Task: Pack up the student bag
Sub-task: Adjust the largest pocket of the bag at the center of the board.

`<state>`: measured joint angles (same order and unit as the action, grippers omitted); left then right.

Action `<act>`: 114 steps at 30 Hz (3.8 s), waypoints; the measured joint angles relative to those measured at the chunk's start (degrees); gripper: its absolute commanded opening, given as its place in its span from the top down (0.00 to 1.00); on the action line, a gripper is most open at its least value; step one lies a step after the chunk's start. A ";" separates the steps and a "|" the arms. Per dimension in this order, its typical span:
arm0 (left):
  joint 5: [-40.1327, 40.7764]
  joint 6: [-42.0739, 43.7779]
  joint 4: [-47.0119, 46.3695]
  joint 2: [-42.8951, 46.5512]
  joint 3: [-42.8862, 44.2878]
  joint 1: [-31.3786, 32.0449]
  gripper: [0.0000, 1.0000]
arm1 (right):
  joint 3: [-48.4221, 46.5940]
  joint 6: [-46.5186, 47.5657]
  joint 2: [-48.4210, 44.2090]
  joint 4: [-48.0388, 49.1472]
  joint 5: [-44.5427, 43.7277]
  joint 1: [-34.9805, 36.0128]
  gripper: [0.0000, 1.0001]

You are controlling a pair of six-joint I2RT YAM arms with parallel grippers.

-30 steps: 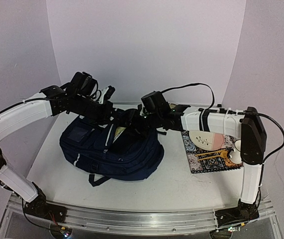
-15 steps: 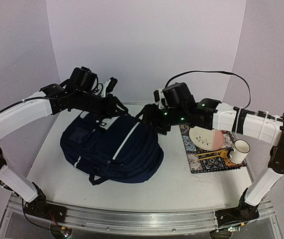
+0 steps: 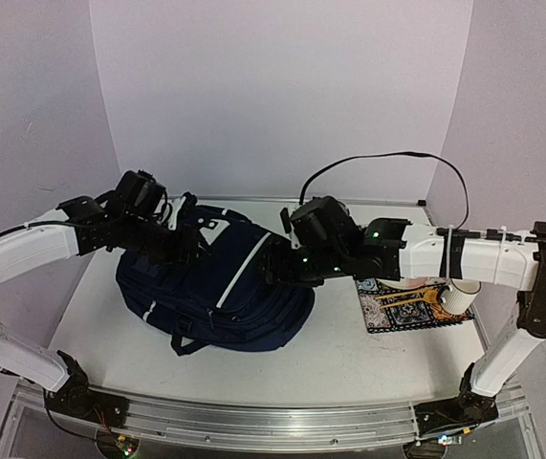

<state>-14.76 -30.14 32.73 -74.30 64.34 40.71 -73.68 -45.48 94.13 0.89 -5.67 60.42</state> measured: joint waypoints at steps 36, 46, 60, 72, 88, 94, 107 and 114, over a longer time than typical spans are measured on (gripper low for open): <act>2.24 -28.88 -17.32 11.45 -26.24 0.00 0.58 | -11.27 -2.32 24.79 7.76 -15.20 17.73 0.68; 1.27 -28.89 -18.37 10.49 -26.24 0.00 0.57 | -11.97 -3.24 25.56 8.03 -20.68 17.91 0.78; 0.95 -29.65 -19.37 9.16 -26.24 -0.08 0.56 | -14.28 -1.00 28.56 10.44 -22.21 17.39 1.00; 1.03 -27.40 -22.40 4.46 -26.22 -0.67 0.80 | -9.05 2.23 23.19 9.64 -17.32 16.71 1.00; 0.78 -24.86 -24.60 2.73 -25.62 -2.54 1.00 | -5.28 6.96 15.97 4.43 -14.63 16.60 0.79; -0.12 -25.31 -23.67 2.73 -25.01 -2.84 1.00 | -8.04 6.72 18.91 3.94 -16.23 16.60 0.68; -1.62 -26.96 -23.72 2.73 -25.01 -3.28 1.00 | -16.49 4.18 29.00 5.39 -20.97 16.60 0.61; -2.00 -26.95 -23.74 2.73 -25.01 -3.29 1.00 | -19.32 1.76 31.22 4.25 -24.23 16.76 0.86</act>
<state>-16.76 -57.09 8.99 -71.57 39.33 37.42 -93.00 -43.72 125.35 5.14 -29.90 77.18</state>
